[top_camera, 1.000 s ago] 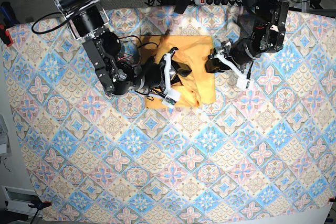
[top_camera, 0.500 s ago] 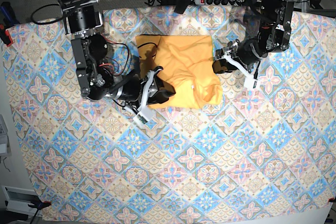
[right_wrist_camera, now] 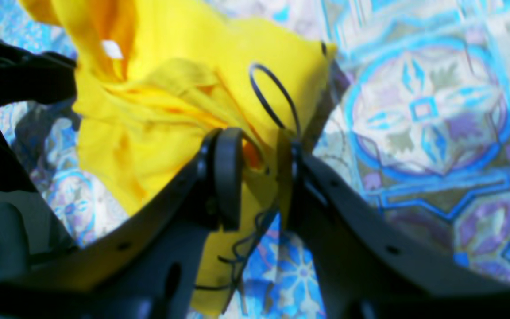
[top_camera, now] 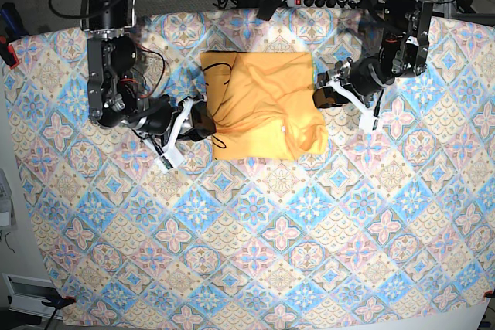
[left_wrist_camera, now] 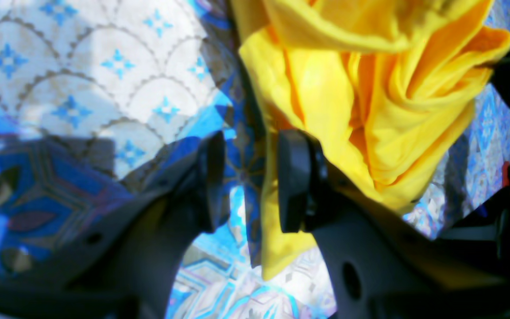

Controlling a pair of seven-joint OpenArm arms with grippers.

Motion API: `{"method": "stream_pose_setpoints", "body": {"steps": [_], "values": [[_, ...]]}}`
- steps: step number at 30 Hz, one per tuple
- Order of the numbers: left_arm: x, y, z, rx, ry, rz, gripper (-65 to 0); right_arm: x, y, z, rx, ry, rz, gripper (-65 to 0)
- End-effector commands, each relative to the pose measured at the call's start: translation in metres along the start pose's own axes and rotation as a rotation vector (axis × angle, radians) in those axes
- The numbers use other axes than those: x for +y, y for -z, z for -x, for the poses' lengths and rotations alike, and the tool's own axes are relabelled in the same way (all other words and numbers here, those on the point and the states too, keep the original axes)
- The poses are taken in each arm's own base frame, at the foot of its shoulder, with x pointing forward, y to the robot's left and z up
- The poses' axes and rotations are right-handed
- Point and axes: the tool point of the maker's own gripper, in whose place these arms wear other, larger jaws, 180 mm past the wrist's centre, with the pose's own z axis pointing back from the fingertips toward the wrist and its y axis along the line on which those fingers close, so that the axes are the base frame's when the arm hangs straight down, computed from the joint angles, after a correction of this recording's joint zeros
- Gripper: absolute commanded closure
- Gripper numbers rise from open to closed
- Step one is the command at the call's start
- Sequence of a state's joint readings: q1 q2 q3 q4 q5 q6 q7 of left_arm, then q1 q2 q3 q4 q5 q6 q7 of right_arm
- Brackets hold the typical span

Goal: Fold the T-shirt properly
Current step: 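Tuck and flatten the folded layers with the right gripper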

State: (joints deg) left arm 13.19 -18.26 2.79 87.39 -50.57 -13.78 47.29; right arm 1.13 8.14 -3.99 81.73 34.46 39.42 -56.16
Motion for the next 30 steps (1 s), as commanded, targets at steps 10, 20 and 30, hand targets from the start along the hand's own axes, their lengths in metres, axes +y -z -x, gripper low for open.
{"method": "stream_pose_setpoints", "body": {"steps": [10,20,30], "values": [[-0.003,-0.003,-0.011,-0.029,0.019,0.012,-20.6,0.008,-0.002,-0.007,-0.040,-0.010,-0.023,-22.3],[-0.003,-0.003,-0.013,-0.033,0.020,0.012,-20.7,0.014,0.001,-0.004,-0.030,-0.015,-0.038,-24.7],[-0.002,-0.003,-0.014,-0.038,0.018,0.010,-20.5,0.039,0.011,-0.008,-0.035,-0.028,-0.122,-0.2]]}}
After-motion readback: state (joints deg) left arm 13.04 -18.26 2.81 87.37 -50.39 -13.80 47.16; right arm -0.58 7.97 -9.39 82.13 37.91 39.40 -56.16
